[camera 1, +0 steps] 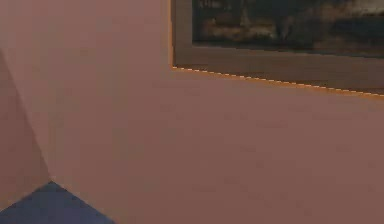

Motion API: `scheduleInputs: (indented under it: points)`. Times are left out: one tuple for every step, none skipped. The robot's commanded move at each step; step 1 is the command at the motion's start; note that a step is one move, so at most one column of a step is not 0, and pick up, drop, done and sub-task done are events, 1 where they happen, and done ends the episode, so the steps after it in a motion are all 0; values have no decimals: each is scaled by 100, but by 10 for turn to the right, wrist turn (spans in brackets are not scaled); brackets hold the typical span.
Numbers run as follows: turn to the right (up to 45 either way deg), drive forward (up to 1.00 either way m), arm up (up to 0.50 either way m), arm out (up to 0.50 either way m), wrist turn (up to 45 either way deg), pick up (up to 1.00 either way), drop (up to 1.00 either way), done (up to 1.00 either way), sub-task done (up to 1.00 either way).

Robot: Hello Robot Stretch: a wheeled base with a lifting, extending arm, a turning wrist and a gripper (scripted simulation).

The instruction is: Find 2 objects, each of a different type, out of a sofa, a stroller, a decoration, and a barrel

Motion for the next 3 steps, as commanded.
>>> scheduleInputs:
  points:
    - [-450,0,0,0,0,0,0,0,0]
    - [-450,0,0,0,0,0,0,0,0]
    - [-300,0,0,0,0,0,0,0,0]
